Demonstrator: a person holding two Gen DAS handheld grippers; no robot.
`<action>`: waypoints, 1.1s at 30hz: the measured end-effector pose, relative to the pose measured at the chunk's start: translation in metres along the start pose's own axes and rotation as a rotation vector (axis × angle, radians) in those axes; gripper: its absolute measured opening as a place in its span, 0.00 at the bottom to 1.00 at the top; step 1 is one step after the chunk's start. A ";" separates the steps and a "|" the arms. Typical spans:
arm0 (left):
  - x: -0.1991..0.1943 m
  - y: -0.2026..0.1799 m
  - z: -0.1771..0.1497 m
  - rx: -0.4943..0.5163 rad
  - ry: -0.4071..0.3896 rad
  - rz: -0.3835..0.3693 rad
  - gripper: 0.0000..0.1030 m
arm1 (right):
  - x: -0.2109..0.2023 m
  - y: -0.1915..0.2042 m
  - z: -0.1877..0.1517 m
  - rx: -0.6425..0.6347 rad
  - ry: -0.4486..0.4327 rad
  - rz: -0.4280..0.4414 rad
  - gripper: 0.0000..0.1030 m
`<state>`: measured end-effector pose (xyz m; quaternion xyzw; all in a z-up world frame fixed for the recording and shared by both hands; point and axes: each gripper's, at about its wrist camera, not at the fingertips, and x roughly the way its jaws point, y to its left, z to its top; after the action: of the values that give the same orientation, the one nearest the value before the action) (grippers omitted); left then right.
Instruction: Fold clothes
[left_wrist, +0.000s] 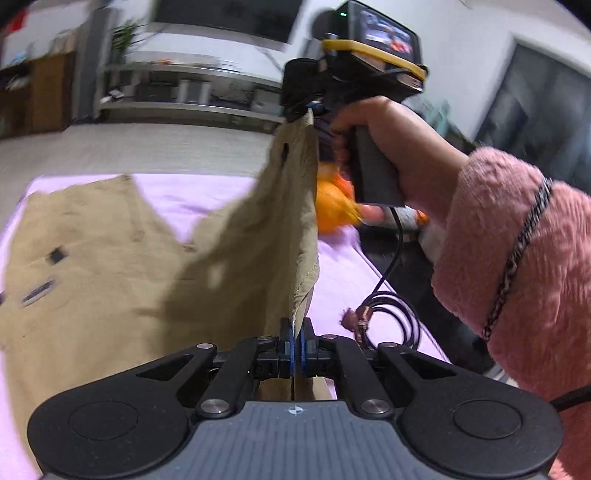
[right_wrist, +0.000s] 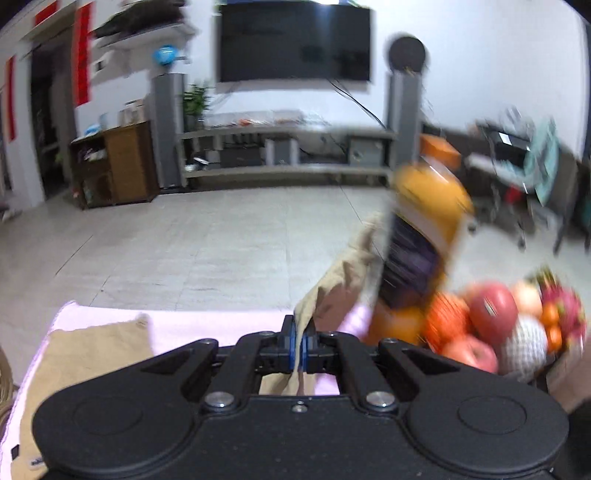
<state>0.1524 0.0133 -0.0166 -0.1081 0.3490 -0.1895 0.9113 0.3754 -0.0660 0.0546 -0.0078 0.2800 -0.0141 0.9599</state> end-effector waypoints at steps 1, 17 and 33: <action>-0.011 0.016 0.001 -0.033 -0.008 0.005 0.04 | -0.001 0.023 0.005 -0.036 -0.008 0.010 0.03; -0.011 0.177 -0.068 -0.503 0.234 0.230 0.05 | 0.103 0.303 -0.109 -0.400 0.351 0.331 0.04; -0.040 0.179 -0.075 -0.511 0.200 0.366 0.12 | 0.087 0.280 -0.089 -0.061 0.465 0.526 0.55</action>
<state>0.1226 0.1868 -0.1069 -0.2496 0.4868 0.0616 0.8348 0.4071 0.2101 -0.0738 0.0395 0.4837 0.2407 0.8405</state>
